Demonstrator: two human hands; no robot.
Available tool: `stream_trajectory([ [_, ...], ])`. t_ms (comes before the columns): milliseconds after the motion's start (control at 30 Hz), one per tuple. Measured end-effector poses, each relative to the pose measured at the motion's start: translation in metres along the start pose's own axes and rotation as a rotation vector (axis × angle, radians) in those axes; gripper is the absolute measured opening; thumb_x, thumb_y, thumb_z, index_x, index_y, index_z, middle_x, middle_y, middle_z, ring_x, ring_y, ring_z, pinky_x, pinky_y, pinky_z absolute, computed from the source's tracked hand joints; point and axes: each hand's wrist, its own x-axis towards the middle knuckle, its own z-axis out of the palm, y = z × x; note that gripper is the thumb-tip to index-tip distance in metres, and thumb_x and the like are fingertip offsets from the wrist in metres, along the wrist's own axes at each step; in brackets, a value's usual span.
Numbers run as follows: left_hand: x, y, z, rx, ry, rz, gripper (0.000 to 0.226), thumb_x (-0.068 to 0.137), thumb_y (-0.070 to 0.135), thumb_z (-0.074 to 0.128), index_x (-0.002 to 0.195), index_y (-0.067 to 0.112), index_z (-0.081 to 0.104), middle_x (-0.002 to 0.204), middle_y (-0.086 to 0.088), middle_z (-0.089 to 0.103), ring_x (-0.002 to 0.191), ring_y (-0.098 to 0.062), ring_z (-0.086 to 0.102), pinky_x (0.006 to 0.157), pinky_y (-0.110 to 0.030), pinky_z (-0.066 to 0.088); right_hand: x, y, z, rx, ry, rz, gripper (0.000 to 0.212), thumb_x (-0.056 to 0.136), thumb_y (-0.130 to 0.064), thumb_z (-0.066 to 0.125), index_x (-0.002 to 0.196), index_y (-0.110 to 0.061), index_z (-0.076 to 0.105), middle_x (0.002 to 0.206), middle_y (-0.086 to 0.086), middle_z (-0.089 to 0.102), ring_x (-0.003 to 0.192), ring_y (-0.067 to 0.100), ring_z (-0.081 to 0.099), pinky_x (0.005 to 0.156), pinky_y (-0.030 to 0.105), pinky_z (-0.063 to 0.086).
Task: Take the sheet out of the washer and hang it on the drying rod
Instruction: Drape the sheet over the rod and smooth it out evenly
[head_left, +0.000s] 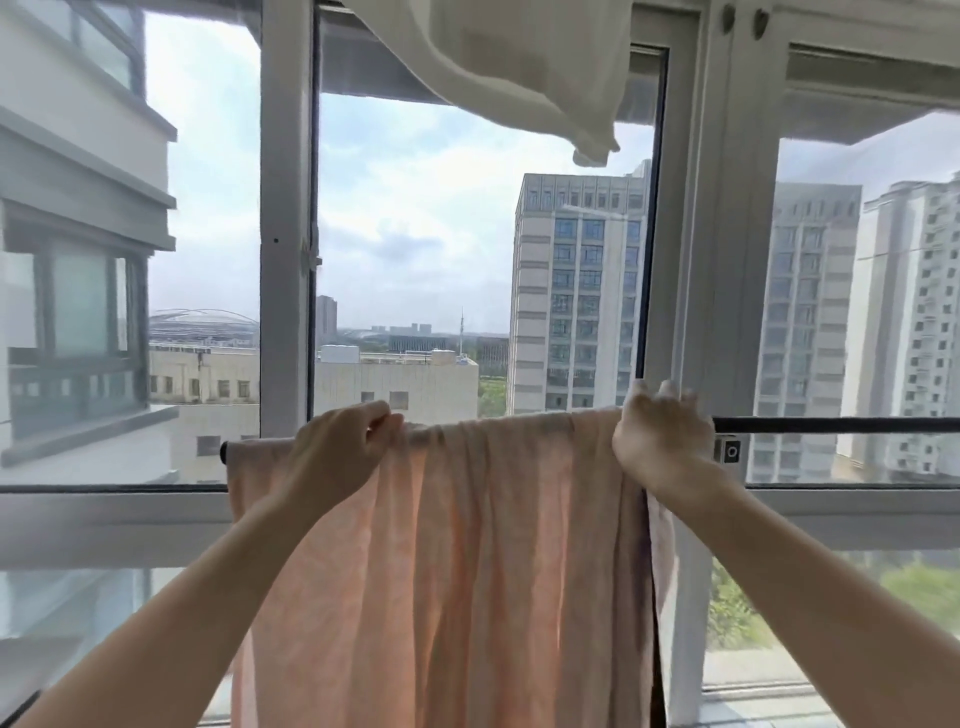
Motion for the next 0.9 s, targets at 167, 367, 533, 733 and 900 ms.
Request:
stream_trajectory([
  [167, 0.002, -0.004, -0.007, -0.047, -0.052, 0.001, 0.035, 0.097, 0.036, 0.054, 0.067, 0.018, 0.059, 0.049, 0.007, 0.053, 0.052, -0.011, 0.056, 0.064, -0.037, 0.053, -0.02, -0.043, 0.001, 0.154, 0.127, -0.507, 0.027, 0.095, -0.021, 0.048, 0.118, -0.013, 0.059, 0.128, 0.004, 0.049, 0.12, 0.024, 0.041, 0.099, 0.038, 0.041],
  [367, -0.004, -0.005, -0.009, -0.02, -0.03, 0.009, 0.033, 0.097, 0.038, 0.052, 0.07, 0.02, 0.059, 0.052, 0.008, 0.055, 0.052, -0.01, 0.056, 0.062, -0.031, 0.052, -0.025, -0.081, 0.02, 0.384, 0.089, -0.683, 0.017, 0.099, -0.022, 0.049, 0.106, -0.017, 0.064, 0.104, -0.001, 0.063, 0.098, 0.019, 0.057, 0.087, 0.039, 0.049],
  [533, -0.01, -0.002, -0.012, -0.001, 0.0, 0.032, 0.033, 0.097, 0.037, 0.054, 0.069, 0.022, 0.058, 0.051, 0.01, 0.053, 0.05, -0.005, 0.053, 0.057, -0.024, 0.046, -0.018, -0.088, 0.022, 0.403, 0.116, -0.655, 0.014, 0.097, -0.014, 0.049, 0.096, -0.011, 0.063, 0.095, 0.004, 0.062, 0.089, 0.021, 0.058, 0.08, 0.04, 0.052],
  [733, -0.006, -0.004, -0.011, -0.109, 0.013, -0.008, 0.039, 0.096, 0.027, 0.058, 0.058, 0.023, 0.049, 0.045, 0.008, 0.048, 0.042, -0.008, 0.048, 0.047, -0.02, 0.033, 0.014, -0.047, 0.019, 0.515, 0.162, -0.268, 0.012, 0.097, -0.006, 0.046, 0.094, -0.002, 0.057, 0.09, 0.013, 0.06, 0.081, 0.025, 0.056, 0.071, 0.028, 0.039],
  [900, -0.002, -0.002, -0.009, -0.196, 0.008, -0.025, 0.031, 0.095, 0.03, 0.058, 0.068, 0.016, 0.063, 0.054, 0.003, 0.06, 0.051, -0.016, 0.06, 0.057, -0.038, 0.055, 0.025, -0.019, 0.018, 0.375, 0.143, -0.196, 0.011, 0.095, -0.005, 0.047, 0.09, -0.004, 0.057, 0.092, 0.017, 0.061, 0.085, 0.03, 0.059, 0.078, 0.039, 0.049],
])
